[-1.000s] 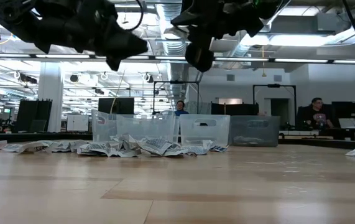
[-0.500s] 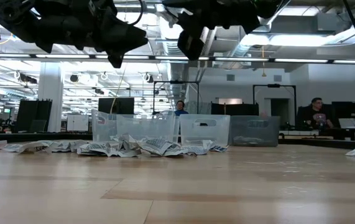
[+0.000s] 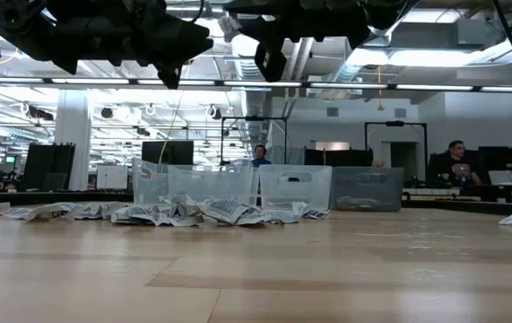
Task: Pick & Place First Aid Supplies
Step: Put the alcohol pad into the top right transparent bin
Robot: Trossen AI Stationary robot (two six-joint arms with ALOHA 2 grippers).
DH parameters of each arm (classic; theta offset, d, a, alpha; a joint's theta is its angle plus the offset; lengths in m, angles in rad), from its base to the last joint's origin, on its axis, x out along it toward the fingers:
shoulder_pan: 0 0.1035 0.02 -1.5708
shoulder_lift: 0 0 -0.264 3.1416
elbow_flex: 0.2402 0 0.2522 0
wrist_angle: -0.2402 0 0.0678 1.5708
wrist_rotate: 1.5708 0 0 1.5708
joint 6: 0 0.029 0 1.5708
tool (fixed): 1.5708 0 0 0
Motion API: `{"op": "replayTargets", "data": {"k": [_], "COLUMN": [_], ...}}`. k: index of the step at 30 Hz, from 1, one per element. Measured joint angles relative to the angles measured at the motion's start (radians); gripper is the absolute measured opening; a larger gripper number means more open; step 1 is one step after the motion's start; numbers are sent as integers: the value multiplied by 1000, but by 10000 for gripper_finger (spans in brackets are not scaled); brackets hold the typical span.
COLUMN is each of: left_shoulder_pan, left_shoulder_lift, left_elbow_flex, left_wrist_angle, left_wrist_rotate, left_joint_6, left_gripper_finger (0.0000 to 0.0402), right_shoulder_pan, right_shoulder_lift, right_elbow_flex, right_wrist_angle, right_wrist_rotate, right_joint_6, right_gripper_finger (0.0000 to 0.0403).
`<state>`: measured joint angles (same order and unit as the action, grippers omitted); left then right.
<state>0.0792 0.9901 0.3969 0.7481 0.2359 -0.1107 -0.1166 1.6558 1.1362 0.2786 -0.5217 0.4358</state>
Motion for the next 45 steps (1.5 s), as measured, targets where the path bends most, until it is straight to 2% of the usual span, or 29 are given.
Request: {"op": "replayTargets", "data": {"k": [11,17,24,35,38,43,45], "left_shoulder_pan": [0,0,0,0,0,1,1], "left_shoulder_lift": [1,68,167,166,166,165,165], "left_elbow_flex": [0,1,60,68,68,67,67], "left_wrist_angle": [56,177,186,195,196,194,193], "left_wrist_rotate": [27,27,27,0,0,-3,-6], "left_joint_6": [28,22,-26,-26,-26,-39,-39], "left_gripper_finger": [94,94,94,93,78,20,20], "right_shoulder_pan": [-24,-24,-23,-21,-20,-21,-22], "right_shoulder_lift": [0,0,0,0,0,-2,-2], "right_elbow_flex": [0,0,0,0,0,0,0], "right_wrist_angle": [1,3,3,6,6,-2,-8], "right_wrist_rotate": [7,6,1,-1,-1,-1,-1], "right_joint_6": [0,1,2,2,2,-2,-5], "right_gripper_finger": [75,75,75,75,75,75,75]}}
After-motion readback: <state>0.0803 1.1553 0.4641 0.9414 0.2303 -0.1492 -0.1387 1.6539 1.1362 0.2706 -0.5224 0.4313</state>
